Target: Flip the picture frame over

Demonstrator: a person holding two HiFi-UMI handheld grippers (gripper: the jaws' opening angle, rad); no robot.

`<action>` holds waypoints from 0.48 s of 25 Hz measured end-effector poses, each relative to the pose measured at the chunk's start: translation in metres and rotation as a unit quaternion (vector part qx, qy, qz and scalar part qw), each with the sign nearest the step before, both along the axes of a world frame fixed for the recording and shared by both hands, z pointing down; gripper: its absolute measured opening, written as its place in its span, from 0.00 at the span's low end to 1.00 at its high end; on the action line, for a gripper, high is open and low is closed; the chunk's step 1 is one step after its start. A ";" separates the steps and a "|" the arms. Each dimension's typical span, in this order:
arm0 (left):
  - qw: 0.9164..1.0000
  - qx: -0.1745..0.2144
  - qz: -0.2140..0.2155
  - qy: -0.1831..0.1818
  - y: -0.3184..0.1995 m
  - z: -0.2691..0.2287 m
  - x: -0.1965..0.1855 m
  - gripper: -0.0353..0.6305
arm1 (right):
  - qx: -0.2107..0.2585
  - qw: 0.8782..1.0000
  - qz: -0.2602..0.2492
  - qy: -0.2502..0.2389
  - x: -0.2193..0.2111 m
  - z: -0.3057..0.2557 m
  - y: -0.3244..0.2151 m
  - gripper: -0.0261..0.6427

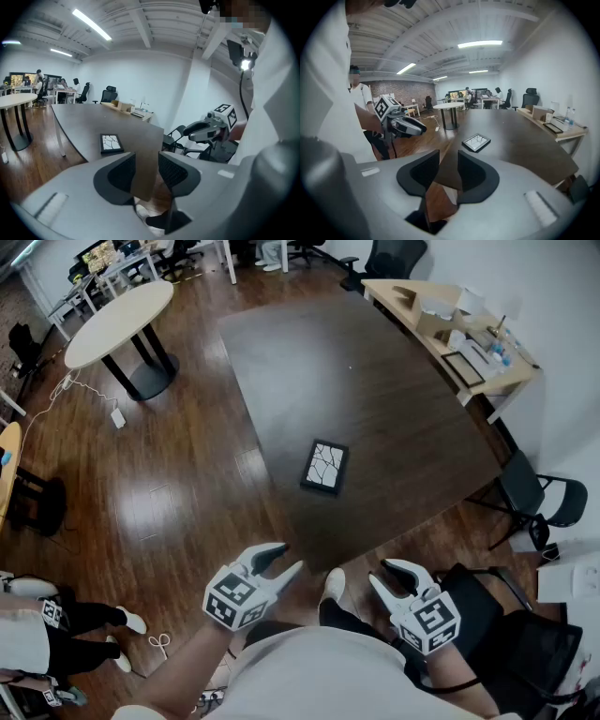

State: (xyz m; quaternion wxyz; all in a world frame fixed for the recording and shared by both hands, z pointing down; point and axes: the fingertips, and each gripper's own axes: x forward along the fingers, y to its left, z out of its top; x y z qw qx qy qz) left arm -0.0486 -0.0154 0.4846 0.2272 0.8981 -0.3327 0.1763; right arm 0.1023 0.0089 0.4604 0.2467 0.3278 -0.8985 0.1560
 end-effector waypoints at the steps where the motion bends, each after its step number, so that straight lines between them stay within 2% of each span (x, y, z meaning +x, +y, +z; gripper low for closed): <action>1: 1.000 0.001 -0.001 -0.005 -0.018 0.005 0.013 0.28 | 0.005 1.000 -0.005 0.002 0.009 -0.001 -0.014 0.23; 5: 0.999 -0.003 -0.012 -0.034 -0.090 0.029 0.060 0.28 | -0.001 1.000 -0.005 0.011 0.043 0.006 -0.062 0.22; 9: 0.996 -0.016 -0.029 -0.087 -0.144 0.063 0.091 0.28 | -0.028 0.999 -0.011 0.025 0.057 0.017 -0.074 0.22; 12: 0.992 -0.033 -0.039 -0.118 -0.179 0.089 0.109 0.28 | -0.042 0.999 0.006 0.027 0.064 0.021 -0.082 0.22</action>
